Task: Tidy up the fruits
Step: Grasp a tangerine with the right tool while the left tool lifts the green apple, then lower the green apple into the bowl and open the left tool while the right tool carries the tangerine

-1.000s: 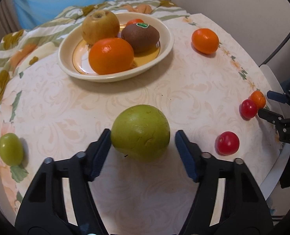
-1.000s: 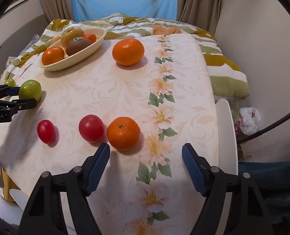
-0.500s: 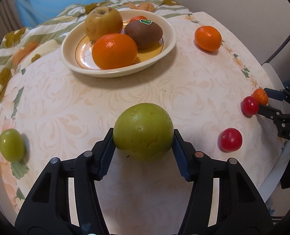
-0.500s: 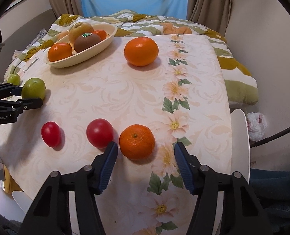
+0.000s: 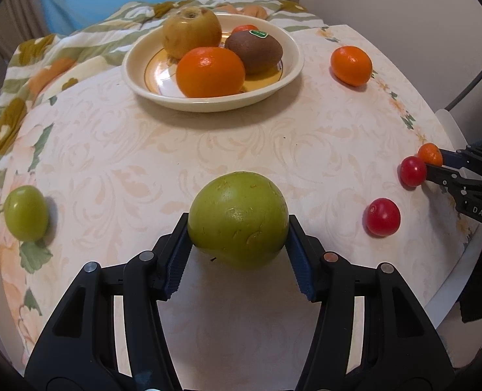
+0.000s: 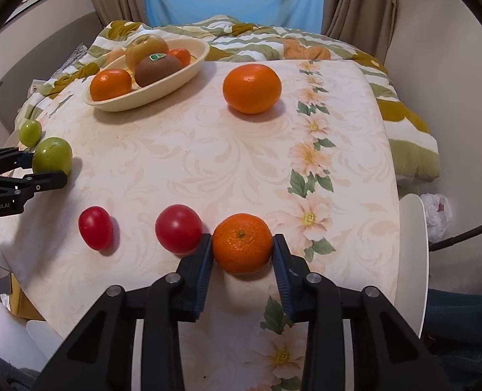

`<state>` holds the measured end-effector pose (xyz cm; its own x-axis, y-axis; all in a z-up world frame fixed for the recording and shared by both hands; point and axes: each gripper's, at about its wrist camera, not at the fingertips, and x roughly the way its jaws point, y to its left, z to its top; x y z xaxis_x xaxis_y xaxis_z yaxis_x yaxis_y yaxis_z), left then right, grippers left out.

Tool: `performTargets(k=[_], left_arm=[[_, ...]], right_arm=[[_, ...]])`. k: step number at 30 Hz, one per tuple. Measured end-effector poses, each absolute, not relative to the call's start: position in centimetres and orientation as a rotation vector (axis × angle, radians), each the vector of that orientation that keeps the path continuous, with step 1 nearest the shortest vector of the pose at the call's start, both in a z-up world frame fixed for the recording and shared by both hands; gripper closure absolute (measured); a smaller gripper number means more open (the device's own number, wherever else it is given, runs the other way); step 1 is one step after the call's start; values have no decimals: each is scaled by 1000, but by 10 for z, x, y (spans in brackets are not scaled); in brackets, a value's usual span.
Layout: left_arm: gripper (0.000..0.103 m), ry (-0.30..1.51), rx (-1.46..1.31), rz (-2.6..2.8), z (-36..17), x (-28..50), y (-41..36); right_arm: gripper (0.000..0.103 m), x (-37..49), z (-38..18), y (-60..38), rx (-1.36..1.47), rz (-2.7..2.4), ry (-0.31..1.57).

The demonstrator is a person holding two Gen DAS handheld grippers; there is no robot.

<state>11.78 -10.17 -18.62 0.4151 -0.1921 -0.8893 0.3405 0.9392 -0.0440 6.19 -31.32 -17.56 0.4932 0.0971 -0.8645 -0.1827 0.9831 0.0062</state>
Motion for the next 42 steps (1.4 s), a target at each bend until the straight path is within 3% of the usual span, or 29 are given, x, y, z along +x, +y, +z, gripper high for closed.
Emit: performTargets(k=[10,26,42], left_arm=[[40,1049,98,-305,-153,102,-94],[40,871,29,-230,-49,81,-89],[40,848,25,-204,-40,156,-65]], right_arm=[[70,58,-145,-305,-90,194,996],[70,62,-58,-297,-61,267,890],[70,136,-41,-255,-82,331,851]])
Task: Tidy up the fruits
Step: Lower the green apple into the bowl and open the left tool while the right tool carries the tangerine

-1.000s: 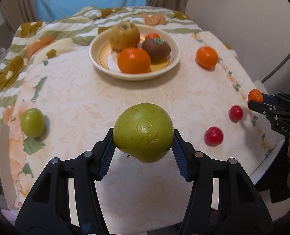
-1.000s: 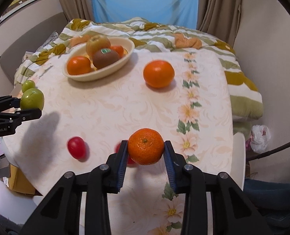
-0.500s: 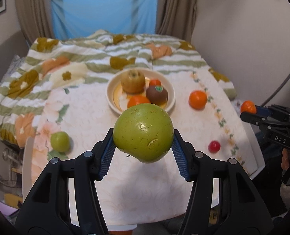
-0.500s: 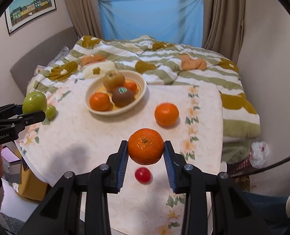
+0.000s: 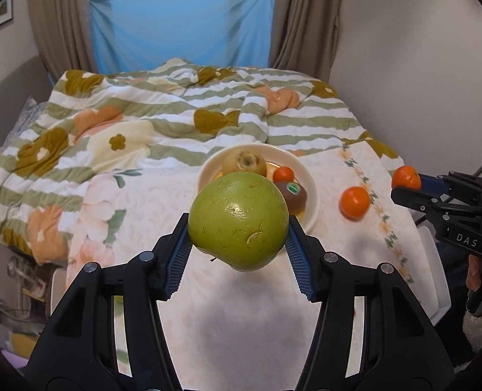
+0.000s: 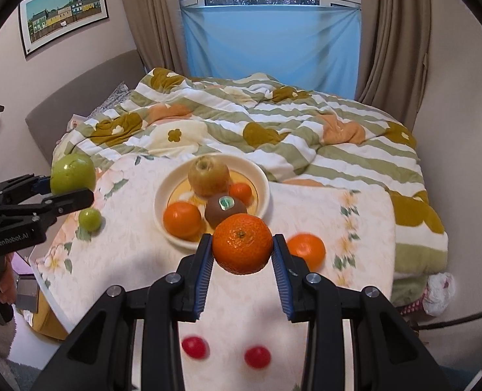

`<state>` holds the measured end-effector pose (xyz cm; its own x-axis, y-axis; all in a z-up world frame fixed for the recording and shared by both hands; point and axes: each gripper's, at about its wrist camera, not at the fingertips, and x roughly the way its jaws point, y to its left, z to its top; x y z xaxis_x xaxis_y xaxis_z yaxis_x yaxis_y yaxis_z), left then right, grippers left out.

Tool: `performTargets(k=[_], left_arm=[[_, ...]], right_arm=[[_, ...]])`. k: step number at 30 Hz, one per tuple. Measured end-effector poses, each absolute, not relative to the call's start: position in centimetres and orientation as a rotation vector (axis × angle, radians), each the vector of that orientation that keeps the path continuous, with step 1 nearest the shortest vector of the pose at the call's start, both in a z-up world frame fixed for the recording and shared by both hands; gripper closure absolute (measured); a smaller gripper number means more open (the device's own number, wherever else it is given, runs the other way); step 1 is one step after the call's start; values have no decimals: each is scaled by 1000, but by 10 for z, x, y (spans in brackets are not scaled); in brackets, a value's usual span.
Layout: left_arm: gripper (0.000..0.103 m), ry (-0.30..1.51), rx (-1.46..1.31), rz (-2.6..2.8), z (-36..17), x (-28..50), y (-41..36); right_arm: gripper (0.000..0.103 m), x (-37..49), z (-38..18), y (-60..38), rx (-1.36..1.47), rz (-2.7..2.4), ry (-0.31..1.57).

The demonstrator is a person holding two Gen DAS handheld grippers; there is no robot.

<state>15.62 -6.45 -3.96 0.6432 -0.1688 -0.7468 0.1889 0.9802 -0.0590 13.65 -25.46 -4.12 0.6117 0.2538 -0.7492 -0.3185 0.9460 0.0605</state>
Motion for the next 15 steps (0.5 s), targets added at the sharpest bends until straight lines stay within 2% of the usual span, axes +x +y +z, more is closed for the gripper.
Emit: performTargets(k=[15], left_arm=[[40,951,57,-269,-90,263,-61]], right_arm=[[70,232,-65,-231,-33,306,906]])
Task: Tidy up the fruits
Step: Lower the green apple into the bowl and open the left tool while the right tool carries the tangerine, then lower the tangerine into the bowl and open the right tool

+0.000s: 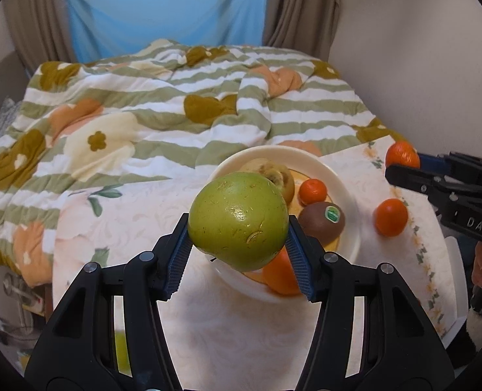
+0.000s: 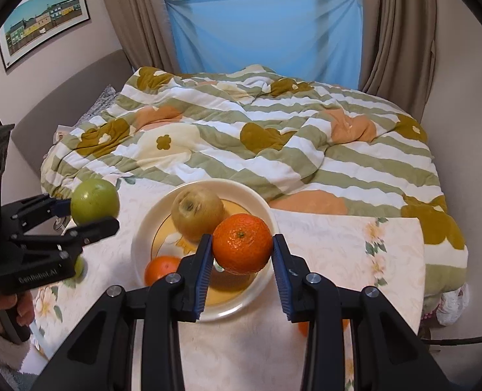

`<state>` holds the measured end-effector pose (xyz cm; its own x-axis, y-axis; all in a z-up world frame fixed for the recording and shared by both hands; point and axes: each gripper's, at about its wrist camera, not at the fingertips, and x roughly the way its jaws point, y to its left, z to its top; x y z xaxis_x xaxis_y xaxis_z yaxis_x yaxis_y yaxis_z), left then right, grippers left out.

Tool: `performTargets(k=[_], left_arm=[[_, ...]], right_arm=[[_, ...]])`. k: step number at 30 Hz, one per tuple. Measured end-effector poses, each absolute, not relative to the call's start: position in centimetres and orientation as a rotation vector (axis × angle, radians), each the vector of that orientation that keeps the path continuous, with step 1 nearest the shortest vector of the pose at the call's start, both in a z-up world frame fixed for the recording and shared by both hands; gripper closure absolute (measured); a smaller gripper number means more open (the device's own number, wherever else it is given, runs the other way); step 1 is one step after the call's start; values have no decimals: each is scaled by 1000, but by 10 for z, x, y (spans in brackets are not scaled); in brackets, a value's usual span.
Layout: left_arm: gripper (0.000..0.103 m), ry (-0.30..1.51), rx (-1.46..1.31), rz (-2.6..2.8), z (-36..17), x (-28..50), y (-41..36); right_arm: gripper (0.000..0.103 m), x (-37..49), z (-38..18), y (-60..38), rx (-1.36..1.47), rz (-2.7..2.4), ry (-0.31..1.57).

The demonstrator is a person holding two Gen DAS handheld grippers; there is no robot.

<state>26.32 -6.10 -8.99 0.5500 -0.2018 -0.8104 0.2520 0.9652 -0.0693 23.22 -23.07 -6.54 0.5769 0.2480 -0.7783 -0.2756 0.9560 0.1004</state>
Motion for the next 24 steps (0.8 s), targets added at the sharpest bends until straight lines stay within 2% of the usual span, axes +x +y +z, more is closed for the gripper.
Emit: performTargets(k=[9,18,19,20,21,24], left_arm=[[40,1016,170,-300,-131,290,-74],[39,1026,228,-349,-144,294,-79],[28,1017,235,-351,-142,293,-80],[10,1000,238,-350,-139,293,-80],[2,981,237,-349,-136,292,-79],[0,923,246,-338,-123,289,-76]], right_arm=[[70,257,-84,-232,-9,269,950],[70,266,-92,-237,12,238,975],[70,266,-92,-237,13,235,975],[70,266,-92,-237,14,234,976],[70,267,-92,-237,14,233,976],[70,268,-92,-237,12,233,976]])
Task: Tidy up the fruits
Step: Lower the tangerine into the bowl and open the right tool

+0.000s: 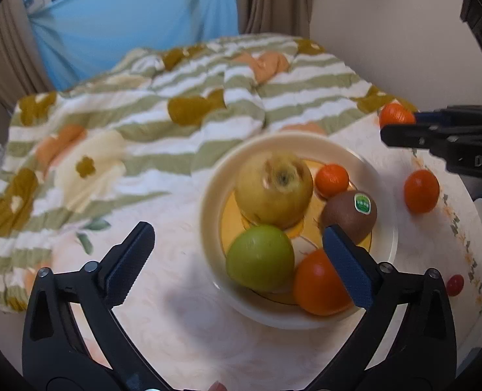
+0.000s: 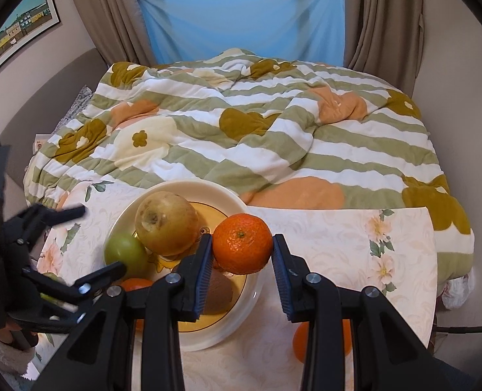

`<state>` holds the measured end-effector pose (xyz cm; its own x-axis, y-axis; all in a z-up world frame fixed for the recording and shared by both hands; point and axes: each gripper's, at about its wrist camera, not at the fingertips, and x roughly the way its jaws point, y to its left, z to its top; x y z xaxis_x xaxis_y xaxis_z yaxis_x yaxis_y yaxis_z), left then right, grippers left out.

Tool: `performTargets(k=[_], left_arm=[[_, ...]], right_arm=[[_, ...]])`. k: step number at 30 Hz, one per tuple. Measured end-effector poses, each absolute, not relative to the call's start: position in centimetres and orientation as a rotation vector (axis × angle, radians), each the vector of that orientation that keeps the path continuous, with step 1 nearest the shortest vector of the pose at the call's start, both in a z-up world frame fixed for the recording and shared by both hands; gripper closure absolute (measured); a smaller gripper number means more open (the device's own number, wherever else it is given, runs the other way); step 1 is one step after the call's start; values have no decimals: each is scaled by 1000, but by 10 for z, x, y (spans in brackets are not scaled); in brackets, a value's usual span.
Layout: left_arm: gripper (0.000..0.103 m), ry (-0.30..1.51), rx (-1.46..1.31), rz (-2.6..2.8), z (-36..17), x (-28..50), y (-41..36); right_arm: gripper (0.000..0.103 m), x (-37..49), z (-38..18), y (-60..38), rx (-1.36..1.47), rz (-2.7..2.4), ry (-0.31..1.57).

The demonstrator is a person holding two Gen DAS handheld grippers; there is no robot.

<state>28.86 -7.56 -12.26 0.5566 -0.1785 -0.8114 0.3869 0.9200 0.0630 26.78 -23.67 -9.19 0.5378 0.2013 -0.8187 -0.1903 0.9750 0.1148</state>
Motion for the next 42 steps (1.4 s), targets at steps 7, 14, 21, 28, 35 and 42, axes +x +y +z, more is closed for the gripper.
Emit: performTargets(k=[7,14,21,28,35,42], left_arm=[[0,929,314,-267,-121,292,-63],[0,931,368,-187,-123,296,-44],[0,939,387,-178,-127,299,-35],[0,950,374,-200,-134,302,-31],[0,960,348,-216,-138,302,-31],[0,951,348,-211,-134,298,-30]], right_arm=[[70,282,-95,-231,28,265,983],[70,306,-109,-220,100,319,1023],[70,326,-124,-206,120,340,1063],[70,335,-134,-205,129,319,1087],[22,335,-133,-206,125,295,1065],[9,323,-122,-210,116,272,1004]])
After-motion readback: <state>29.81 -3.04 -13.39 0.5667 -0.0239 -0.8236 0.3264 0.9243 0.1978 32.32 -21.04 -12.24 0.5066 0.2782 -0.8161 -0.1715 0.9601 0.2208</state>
